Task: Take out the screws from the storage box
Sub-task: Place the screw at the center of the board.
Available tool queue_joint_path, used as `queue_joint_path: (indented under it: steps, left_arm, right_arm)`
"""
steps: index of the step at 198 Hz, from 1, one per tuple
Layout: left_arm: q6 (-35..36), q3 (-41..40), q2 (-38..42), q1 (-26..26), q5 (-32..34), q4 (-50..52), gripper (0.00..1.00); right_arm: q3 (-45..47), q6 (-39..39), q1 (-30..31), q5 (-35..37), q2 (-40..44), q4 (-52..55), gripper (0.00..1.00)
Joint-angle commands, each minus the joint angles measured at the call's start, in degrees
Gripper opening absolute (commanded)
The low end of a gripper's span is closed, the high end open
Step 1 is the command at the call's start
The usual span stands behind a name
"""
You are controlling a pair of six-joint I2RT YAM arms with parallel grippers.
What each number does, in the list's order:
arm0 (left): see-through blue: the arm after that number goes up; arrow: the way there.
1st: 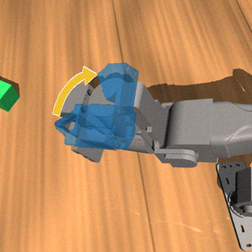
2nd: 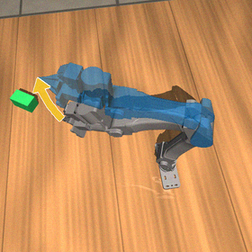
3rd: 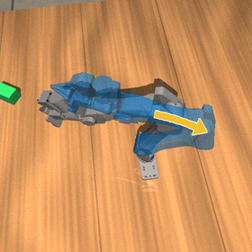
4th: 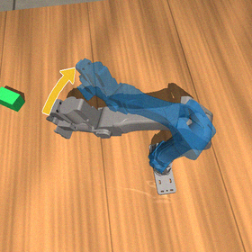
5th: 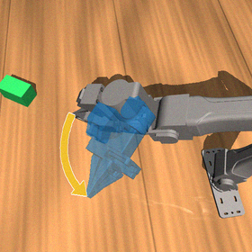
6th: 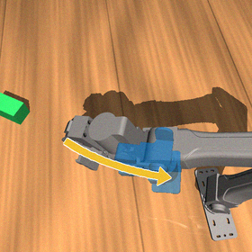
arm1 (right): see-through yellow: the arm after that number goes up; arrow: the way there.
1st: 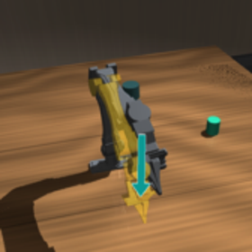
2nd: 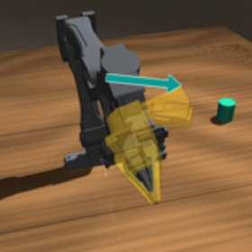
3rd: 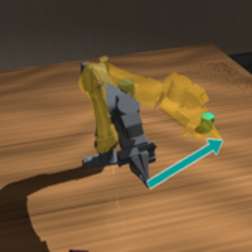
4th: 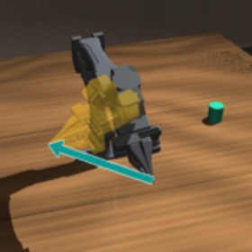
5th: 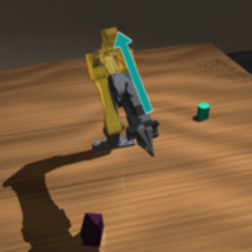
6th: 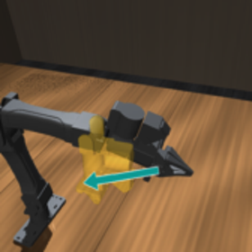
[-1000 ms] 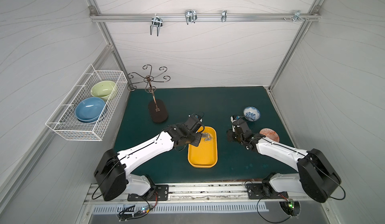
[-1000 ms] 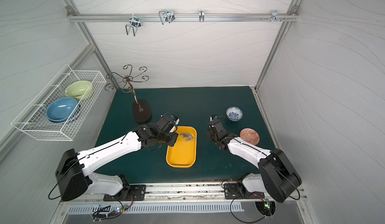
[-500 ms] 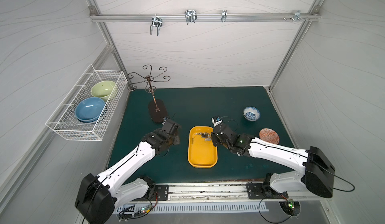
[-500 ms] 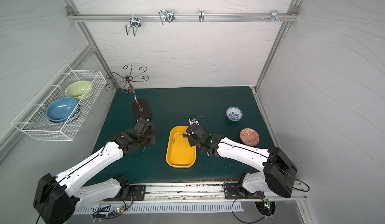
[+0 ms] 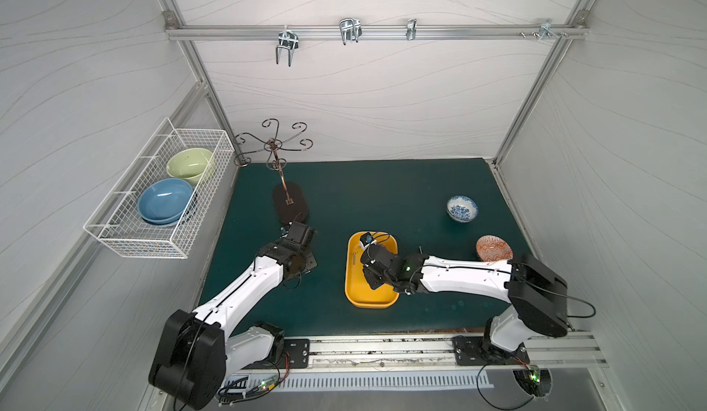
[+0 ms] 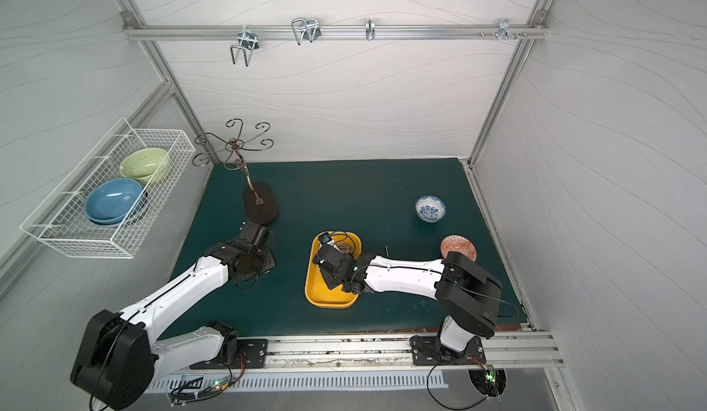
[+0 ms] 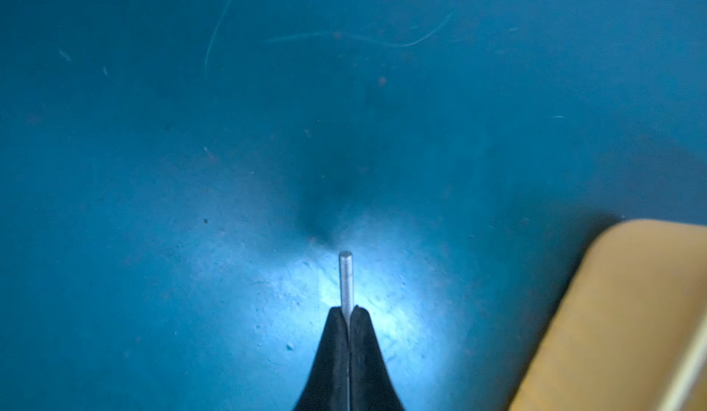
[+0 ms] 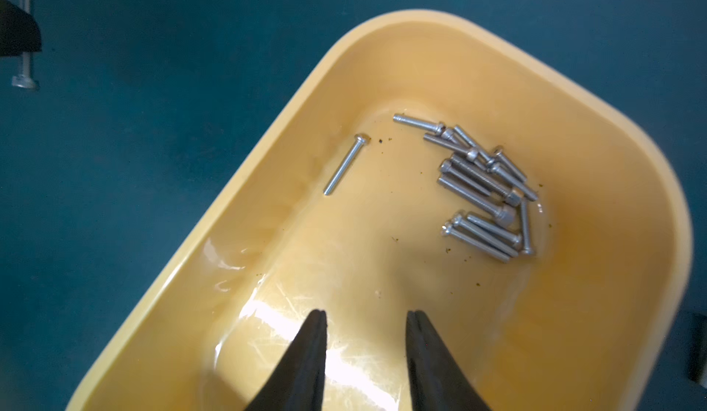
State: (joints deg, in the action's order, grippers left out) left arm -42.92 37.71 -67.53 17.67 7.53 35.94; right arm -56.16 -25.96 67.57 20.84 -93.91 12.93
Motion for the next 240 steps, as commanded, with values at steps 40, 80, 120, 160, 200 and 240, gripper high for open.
queue_joint_path:
  steps: [40, 80, 120, 160, 200, 240]
  left_arm:
    - [-1.03, -1.77, -4.59, -4.49, -6.98, -4.14, 0.00]
    - [-0.88, -1.54, -6.90, -4.92, -7.54, -4.44, 0.00]
    - [-0.47, -0.19, -10.54, -5.09, -7.91, -3.54, 0.00]
    - [0.34, -0.05, -10.97, -5.10, -9.35, -4.04, 0.13]
    - [0.46, -0.60, -9.20, -5.11, -9.43, -4.26, 0.31]
    - [0.59, -0.54, -8.42, -5.10, -9.09, -3.94, 0.34]
  right_arm:
    - [-5.27, -0.85, -3.31, -8.28, -8.07, -1.70, 0.39]
    - [-9.52, -0.56, -3.85, -9.12, -12.68, -0.65, 0.38]
    - [-11.04, -0.35, -4.68, -8.94, -14.50, -0.57, 0.38]
    - [-12.37, -0.30, -5.08, -8.27, -16.32, -0.01, 0.38]
    - [-14.36, -0.20, -5.08, -6.13, -19.06, 1.16, 0.38]
    - [-15.29, 0.04, -5.08, -3.50, -20.61, 2.10, 0.38]
